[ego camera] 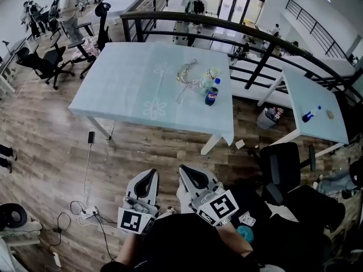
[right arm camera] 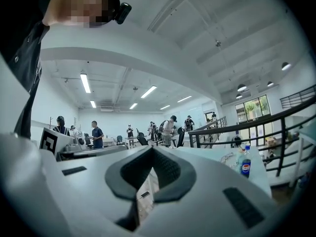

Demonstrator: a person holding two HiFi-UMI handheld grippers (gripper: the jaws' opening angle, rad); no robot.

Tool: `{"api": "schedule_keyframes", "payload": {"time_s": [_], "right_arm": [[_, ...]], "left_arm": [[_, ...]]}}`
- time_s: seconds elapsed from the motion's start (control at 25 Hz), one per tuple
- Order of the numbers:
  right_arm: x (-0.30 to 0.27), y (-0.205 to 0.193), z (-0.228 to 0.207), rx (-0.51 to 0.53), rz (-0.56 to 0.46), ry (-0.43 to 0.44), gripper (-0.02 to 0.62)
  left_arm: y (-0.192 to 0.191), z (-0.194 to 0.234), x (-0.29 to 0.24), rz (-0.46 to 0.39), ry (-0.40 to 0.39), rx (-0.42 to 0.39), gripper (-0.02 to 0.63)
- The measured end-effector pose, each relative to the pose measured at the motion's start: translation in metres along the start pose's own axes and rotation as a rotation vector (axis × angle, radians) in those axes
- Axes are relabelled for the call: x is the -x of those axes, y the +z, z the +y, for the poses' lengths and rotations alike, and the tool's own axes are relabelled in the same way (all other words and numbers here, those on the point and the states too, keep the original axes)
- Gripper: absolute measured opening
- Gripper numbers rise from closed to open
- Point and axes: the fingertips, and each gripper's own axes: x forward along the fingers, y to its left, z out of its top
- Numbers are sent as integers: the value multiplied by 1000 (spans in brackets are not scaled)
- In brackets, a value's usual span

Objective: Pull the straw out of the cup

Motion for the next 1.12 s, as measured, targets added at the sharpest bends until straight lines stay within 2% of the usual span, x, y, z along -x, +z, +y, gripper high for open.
{"api": "schedule_keyframes", "payload": {"time_s": [0.16, 0.44, 0.64, 0.8, 1.12], "right_arm": [[-17, 1, -21, -10, 4, 8, 8], [-43, 3, -75, -48, 12, -15, 8], [-62, 11, -113, -38, 22, -16, 8], [-78, 20, -144, -37, 15, -21, 8], [-98, 27, -199, -37, 5, -26, 8]], "left_arm": [[-8, 14, -25, 30, -3, 27, 12], [-19, 37, -74, 76, 37, -8, 12], [-16, 47, -113, 48, 42, -16, 12], [-21, 52, -144, 64, 38, -18, 12], [-23, 61, -206, 42, 20, -19, 12]]}}
